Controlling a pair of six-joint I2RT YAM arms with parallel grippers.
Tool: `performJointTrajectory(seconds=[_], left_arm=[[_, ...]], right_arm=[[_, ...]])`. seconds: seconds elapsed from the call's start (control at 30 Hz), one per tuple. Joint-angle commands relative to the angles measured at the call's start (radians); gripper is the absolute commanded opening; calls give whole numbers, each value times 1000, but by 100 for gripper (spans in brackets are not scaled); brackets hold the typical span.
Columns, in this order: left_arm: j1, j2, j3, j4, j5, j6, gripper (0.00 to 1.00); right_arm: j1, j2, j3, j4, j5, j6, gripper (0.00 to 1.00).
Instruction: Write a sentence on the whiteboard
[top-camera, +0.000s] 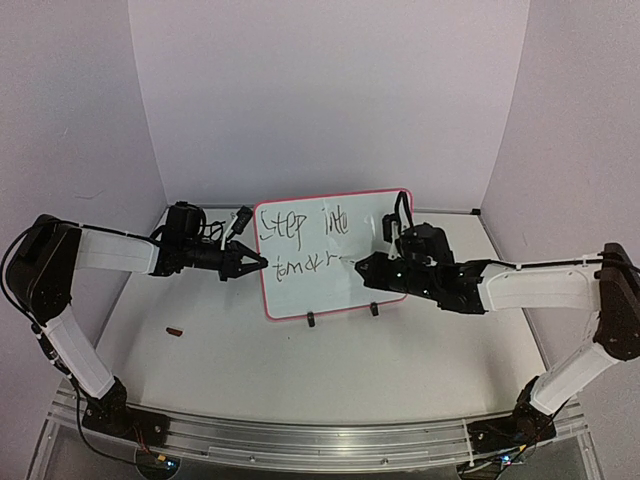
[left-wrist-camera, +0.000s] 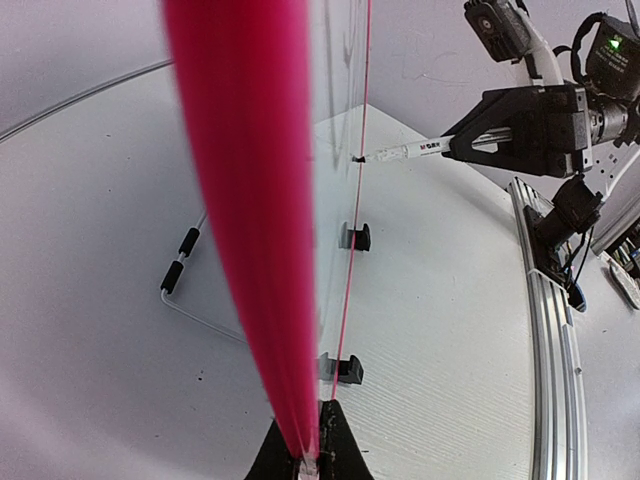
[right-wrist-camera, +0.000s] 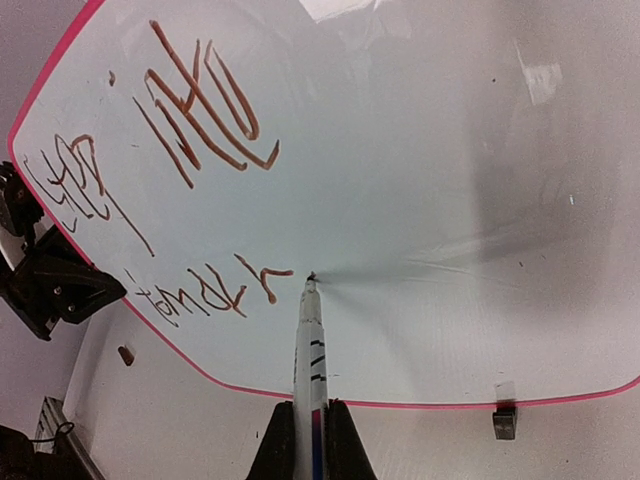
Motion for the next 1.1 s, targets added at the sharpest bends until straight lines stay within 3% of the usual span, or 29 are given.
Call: performJointTrajectory(seconds=[0.0,0.57,1.07], left_arm=[[-2,11,-11,-59,-140,49,0],[-3,16,-8,-58,-139,49,0],[-3,16,-8,-59,-138,48,0]], right_arm=[[-7,33,40,30,-43,-5,0],[-6,-32,20,-58,47,-10,0],[-6,2,91,-55,12,-48,0]])
